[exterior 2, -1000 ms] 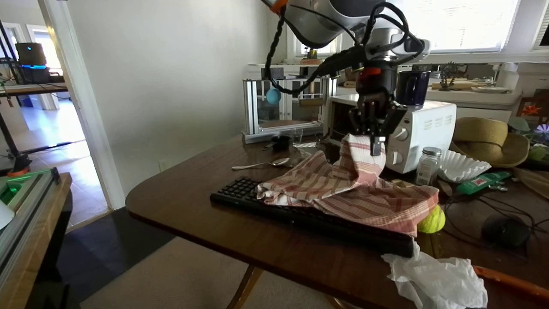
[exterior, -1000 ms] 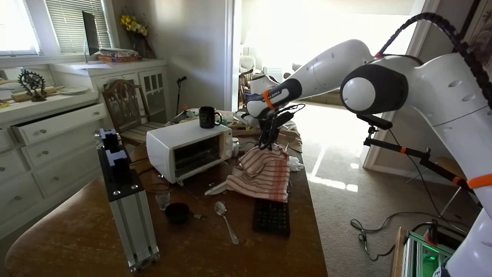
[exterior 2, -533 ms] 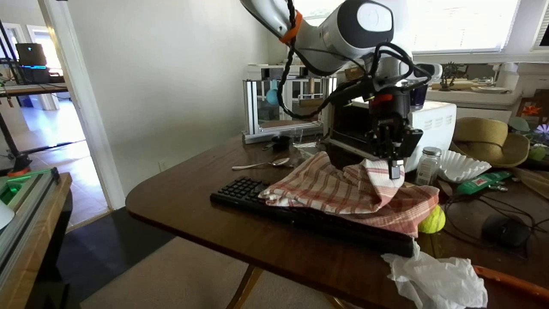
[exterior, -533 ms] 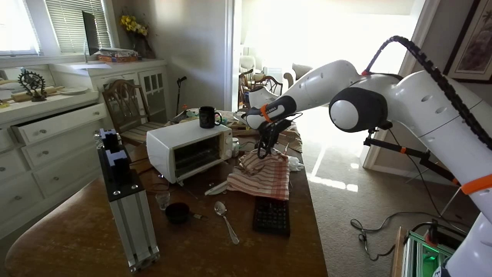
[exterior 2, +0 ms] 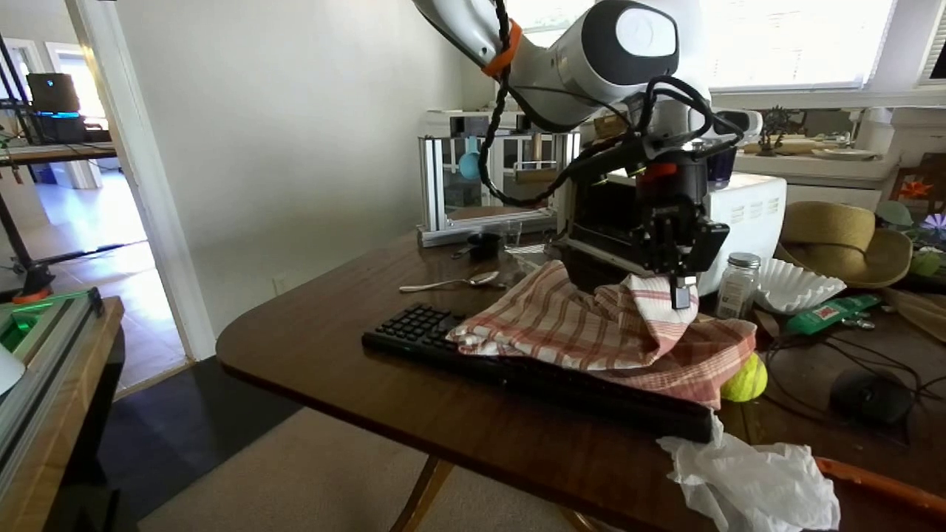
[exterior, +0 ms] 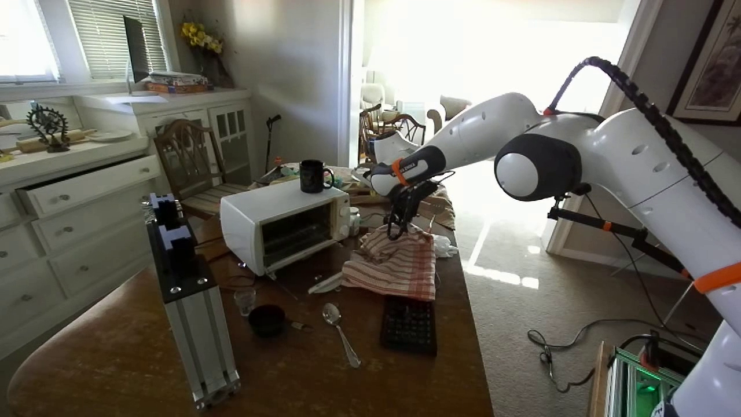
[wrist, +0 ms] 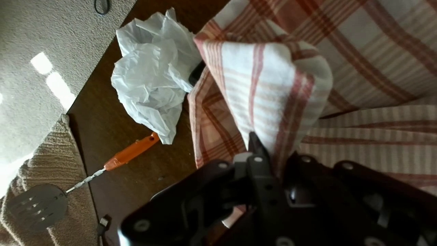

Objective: Fold the towel from left to right twice.

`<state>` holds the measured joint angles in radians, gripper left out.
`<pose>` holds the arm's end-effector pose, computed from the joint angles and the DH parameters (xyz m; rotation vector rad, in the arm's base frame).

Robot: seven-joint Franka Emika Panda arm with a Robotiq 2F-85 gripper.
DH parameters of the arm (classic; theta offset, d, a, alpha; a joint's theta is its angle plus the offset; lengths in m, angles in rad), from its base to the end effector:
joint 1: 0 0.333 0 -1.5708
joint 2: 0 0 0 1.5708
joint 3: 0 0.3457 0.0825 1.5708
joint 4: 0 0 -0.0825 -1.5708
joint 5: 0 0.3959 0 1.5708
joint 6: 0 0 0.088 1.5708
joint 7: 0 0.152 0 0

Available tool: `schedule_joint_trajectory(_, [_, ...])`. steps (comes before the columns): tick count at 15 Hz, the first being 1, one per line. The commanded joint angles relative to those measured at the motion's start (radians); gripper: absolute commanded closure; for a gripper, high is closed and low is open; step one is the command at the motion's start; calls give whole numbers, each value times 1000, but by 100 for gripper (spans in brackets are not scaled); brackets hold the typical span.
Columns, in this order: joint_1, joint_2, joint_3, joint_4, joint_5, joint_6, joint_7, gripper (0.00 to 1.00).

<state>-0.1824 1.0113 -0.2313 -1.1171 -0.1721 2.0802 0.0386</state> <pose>0.7479 -0.2876 0.1681 2.7799 -0.3655 -0.1274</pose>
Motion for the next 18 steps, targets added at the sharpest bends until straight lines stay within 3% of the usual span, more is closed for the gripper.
schedule_joint_trajectory(1, [-14, 37, 12, 49, -7, 8, -7, 97])
schedule_joint_trajectory(10, [-40, 220, -44, 258, -25, 103, 51, 97])
schedule_joint_trajectory(11, [-40, 239, -58, 280, -28, 116, 76, 63])
schedule_joint_trajectory(12, [-43, 250, -66, 297, -29, 131, 86, 62])
schedule_joint_trajectory(18, [-35, 230, -109, 325, -5, 195, 171, 18])
